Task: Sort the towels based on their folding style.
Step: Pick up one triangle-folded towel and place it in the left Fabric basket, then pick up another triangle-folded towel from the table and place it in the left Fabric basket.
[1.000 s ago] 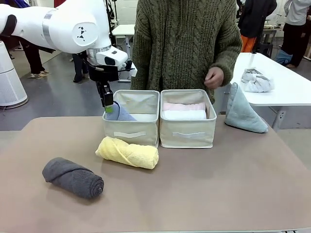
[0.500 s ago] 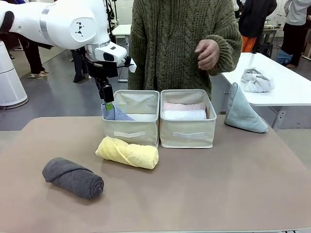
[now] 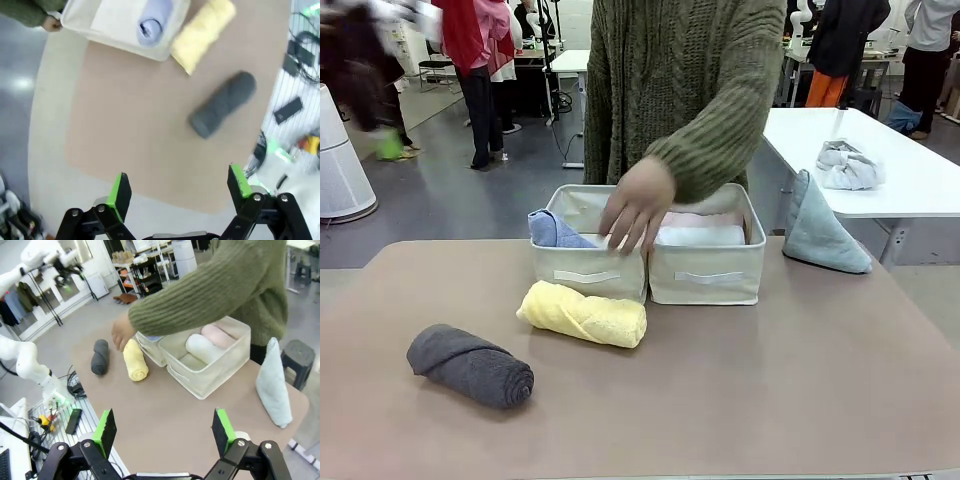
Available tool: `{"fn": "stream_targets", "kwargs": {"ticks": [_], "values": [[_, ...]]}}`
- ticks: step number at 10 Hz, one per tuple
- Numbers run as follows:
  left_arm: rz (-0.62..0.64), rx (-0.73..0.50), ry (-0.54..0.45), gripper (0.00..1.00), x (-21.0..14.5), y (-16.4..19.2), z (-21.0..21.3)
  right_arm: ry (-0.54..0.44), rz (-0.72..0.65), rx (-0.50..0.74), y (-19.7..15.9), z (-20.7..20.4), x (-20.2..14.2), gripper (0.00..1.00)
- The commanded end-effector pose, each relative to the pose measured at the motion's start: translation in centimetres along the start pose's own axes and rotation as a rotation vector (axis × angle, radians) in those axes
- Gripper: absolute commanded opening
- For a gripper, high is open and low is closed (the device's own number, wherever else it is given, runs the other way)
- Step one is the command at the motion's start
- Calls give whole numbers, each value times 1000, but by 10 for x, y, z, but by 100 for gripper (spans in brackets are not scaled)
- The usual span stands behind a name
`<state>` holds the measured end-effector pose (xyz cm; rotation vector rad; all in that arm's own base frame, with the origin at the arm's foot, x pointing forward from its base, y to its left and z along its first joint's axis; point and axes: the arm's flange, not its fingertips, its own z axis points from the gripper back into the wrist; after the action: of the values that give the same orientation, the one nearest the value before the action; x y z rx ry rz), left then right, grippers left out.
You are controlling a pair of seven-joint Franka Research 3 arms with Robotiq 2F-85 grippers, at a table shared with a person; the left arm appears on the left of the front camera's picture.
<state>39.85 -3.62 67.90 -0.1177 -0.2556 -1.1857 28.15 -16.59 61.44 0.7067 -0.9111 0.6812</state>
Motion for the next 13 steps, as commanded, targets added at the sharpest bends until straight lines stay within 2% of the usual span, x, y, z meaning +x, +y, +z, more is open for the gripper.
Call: {"fn": "stream_targets", "kwargs": {"ticks": [1, 2, 4, 5, 6, 13], "values": [[44, -62, -140, 91, -75, -4, 12, -24, 13, 16, 0, -2, 0, 100], [79, -67, -199, 91, -104, -6, 14, -24, 13, 16, 0, -2, 0, 100], [135, -73, -274, 91, -138, -1, 14, -24, 13, 16, 0, -2, 0, 100], [161, -49, -274, 91, -143, 0, 13, -24, 13, 16, 0, -2, 0, 100], [122, -75, -228, 91, -148, -5, 24, -24, 13, 16, 0, -2, 0, 100], [122, -75, -228, 91, -148, -5, 24, -24, 13, 16, 0, -2, 0, 100]]}}
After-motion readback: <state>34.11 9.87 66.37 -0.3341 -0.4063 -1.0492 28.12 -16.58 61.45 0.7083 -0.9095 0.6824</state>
